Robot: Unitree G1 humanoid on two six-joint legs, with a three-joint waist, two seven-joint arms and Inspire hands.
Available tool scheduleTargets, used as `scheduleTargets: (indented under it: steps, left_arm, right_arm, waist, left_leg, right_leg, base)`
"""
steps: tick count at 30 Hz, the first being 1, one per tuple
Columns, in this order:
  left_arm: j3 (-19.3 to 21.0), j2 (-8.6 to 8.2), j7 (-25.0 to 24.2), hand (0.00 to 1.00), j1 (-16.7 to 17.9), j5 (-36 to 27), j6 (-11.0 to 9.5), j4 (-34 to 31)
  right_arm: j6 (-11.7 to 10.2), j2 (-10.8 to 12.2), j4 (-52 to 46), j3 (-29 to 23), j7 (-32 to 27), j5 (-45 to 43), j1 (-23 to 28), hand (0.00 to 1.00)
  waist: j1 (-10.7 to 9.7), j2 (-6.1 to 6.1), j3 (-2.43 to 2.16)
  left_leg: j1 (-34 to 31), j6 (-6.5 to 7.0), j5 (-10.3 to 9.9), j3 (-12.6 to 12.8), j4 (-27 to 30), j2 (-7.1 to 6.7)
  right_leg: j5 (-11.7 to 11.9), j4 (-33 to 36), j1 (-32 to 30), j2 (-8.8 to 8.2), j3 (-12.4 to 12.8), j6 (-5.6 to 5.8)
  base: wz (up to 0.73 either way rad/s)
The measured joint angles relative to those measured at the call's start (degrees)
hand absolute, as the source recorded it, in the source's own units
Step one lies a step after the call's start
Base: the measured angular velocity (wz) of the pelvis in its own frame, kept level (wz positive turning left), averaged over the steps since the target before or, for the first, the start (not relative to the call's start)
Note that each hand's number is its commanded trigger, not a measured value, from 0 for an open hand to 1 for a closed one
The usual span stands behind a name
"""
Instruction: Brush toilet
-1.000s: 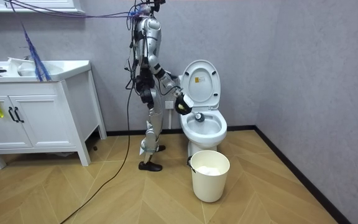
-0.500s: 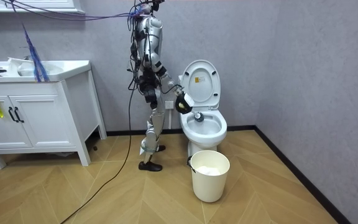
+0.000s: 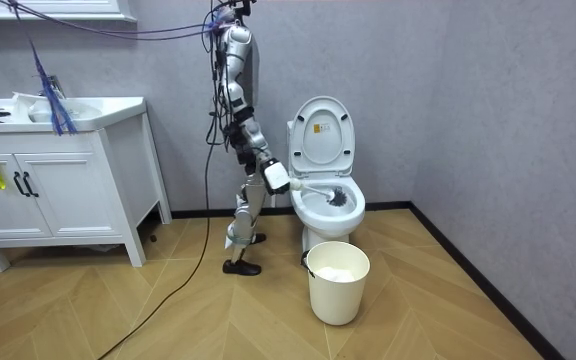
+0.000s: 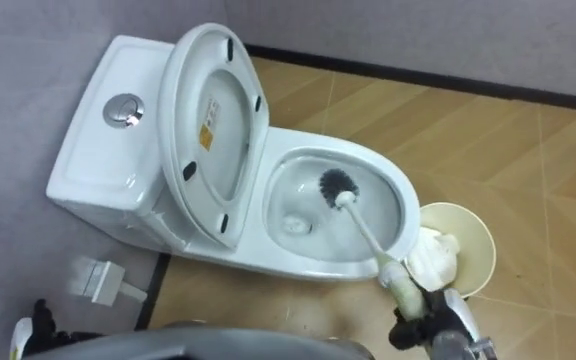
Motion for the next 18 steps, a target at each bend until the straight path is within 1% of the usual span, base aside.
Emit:
scheduleTargets:
  steps: [2,3,4,5,7,8,9,10,12,14,18]
  left_arm:
    - [0.0,0.00,-0.2,0.00,-0.6,0.1,0.0,2.2]
    - [0.1,0.00,-0.2,0.00,-1.1,0.2,0.0,2.8]
    - [0.1,-0.01,-0.3,0.00,-1.7,0.3,0.0,3.8]
    - [0.1,-0.01,-0.4,0.00,-2.1,0.6,0.0,4.5]
    - [0.1,-0.07,-0.4,0.00,-2.2,0.6,0.0,4.6]
    - [0.2,-0.15,-0.4,0.00,-2.4,0.6,0.0,4.6]
    - [0.2,-0.22,-0.4,0.00,-2.5,0.6,0.0,4.6]
    - [0.2,-0.36,-0.4,0.00,-2.8,0.6,0.0,4.6]
    - [0.2,-0.52,-0.5,0.00,-3.2,0.6,-0.1,4.6]
    - [0.2,-0.86,-0.5,0.00,-3.5,0.7,-0.2,4.5]
    - [0.2,-1.19,-0.4,0.00,-3.6,0.7,-0.4,4.5]
  right_arm:
    - [-1.2,0.2,3.3,-1.4,-1.5,3.9,0.1,1.00]
    - [-1.3,0.3,4.0,-1.8,-1.8,4.5,0.1,1.00]
    - [-1.4,0.4,5.3,-2.3,-2.6,5.6,0.1,1.00]
    - [-2.1,0.4,6.4,-2.3,-2.9,6.2,0.3,1.00]
    - [-2.6,0.7,7.2,-2.3,-3.2,6.5,0.3,1.00]
    - [-3.2,0.9,7.7,-2.3,-3.6,6.5,0.2,1.00]
    - [-3.3,1.0,7.8,-2.3,-3.8,6.5,0.1,1.00]
    - [-3.6,1.3,8.0,-2.3,-4.3,6.5,0.1,1.00]
    - [-3.8,1.5,7.9,-2.3,-5.2,6.5,0.1,1.00]
    - [-4.2,1.8,7.9,-2.7,-5.7,6.4,0.1,1.00]
    - [-4.5,1.9,7.9,-2.8,-6.4,6.4,0.1,1.00]
  waist:
    - [-0.9,0.42,-0.03]
    - [-1.1,0.62,-0.12]
    - [-1.4,0.69,-0.12]
    - [-1.6,0.83,-0.15]
    - [-1.6,0.97,-0.19]
    - [-1.6,1.40,-0.22]
    - [-1.6,1.32,-0.27]
    - [-1.7,1.52,-0.15]
    - [-1.8,1.78,-0.24]
    - [-1.8,2.33,-0.26]
    - [-1.9,2.37,-0.29]
  left_leg:
    - [0.6,0.01,0.0,0.1,-0.1,-0.04]
    - [0.6,0.01,0.0,0.2,-0.1,-0.03]
    - [0.6,0.02,0.0,0.2,-0.1,-0.03]
    - [0.8,0.02,0.0,0.4,-0.1,0.00]
    - [1.3,0.02,0.0,1.0,-0.3,0.05]
    - [1.7,0.01,0.0,1.4,-0.5,0.04]
    - [1.9,0.01,0.0,1.6,-0.6,0.04]
    - [2.3,0.01,0.0,1.8,-0.7,0.02]
    - [2.5,0.03,0.0,1.9,-0.8,0.04]
    - [2.8,0.03,0.0,2.3,-0.8,0.05]
    - [3.1,0.00,0.0,2.7,-0.9,0.01]
  right_leg:
    - [0.1,0.0,0.4,-0.02,0.0,0.10]
    - [0.1,0.0,0.4,-0.01,0.0,0.10]
    - [0.2,0.0,0.4,0.01,0.0,0.09]
    - [0.2,0.0,0.4,0.04,0.2,0.08]
    - [0.2,0.0,0.5,0.12,0.7,0.05]
    - [0.3,0.0,0.6,0.22,1.2,0.07]
    - [0.4,0.0,0.7,0.28,1.5,0.05]
    - [0.5,0.0,0.8,0.30,1.7,0.06]
    - [0.5,-0.1,1.0,0.27,1.9,0.08]
    - [0.5,-0.1,1.0,0.34,2.8,0.08]
    - [0.5,-0.9,1.2,0.52,3.2,0.06]
  base:
    - [-0.06]
    - [-0.04]
    - [-0.06]
    - [-0.08]
    - [-0.16]
    - [-0.20]
    - [-0.17]
    - [-0.11]
    - [-0.06]
    - [-0.10]
    - [-0.07]
